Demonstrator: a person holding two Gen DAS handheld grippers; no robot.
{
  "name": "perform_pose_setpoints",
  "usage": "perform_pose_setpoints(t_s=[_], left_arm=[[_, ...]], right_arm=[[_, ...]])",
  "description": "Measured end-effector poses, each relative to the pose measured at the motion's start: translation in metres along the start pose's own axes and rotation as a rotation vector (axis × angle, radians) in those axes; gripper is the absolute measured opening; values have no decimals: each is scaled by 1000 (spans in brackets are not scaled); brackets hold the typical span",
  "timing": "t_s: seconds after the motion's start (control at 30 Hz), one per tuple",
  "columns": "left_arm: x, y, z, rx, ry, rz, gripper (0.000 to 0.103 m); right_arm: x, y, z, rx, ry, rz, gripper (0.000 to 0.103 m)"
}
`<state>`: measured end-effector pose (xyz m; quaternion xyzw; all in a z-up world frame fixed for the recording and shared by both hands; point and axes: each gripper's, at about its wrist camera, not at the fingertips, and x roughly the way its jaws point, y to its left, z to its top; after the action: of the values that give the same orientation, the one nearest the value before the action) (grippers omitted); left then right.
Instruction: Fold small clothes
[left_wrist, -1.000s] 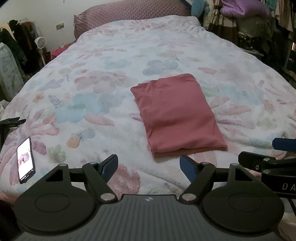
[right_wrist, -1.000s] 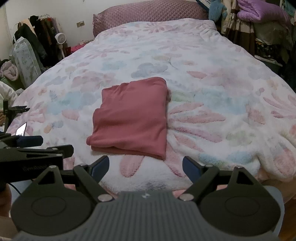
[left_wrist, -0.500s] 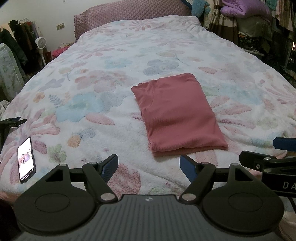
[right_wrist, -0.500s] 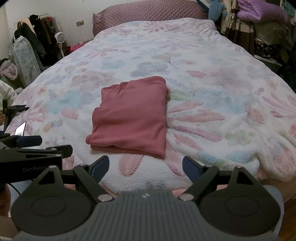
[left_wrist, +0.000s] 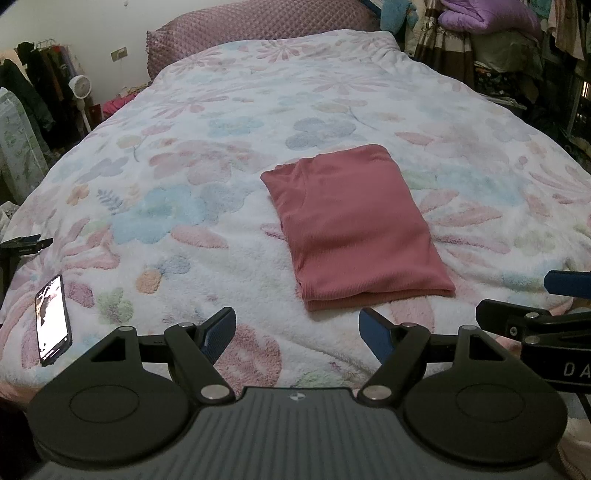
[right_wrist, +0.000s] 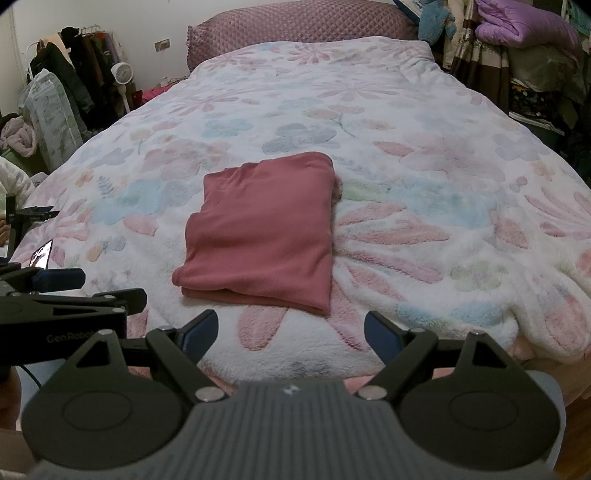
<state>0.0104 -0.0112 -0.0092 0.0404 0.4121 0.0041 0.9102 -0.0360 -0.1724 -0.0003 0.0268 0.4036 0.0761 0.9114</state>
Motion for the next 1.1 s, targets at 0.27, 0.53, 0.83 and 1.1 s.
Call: perform_pose_setpoints(t_s=[0.27, 0.53, 0.83, 1.1], left_arm=[[0, 0, -1, 1, 1, 0, 89], [1, 2, -1, 0, 3, 2, 89], [1, 4, -2, -1, 5, 1, 89], [1, 4, -3, 0, 5, 0, 89]], right_arm=[[0, 0, 0, 0, 0, -1, 82], [0, 1, -1, -2, 0, -1, 82], [0, 0, -1, -5, 0, -2, 82], [0, 0, -1, -5, 1, -3, 82]])
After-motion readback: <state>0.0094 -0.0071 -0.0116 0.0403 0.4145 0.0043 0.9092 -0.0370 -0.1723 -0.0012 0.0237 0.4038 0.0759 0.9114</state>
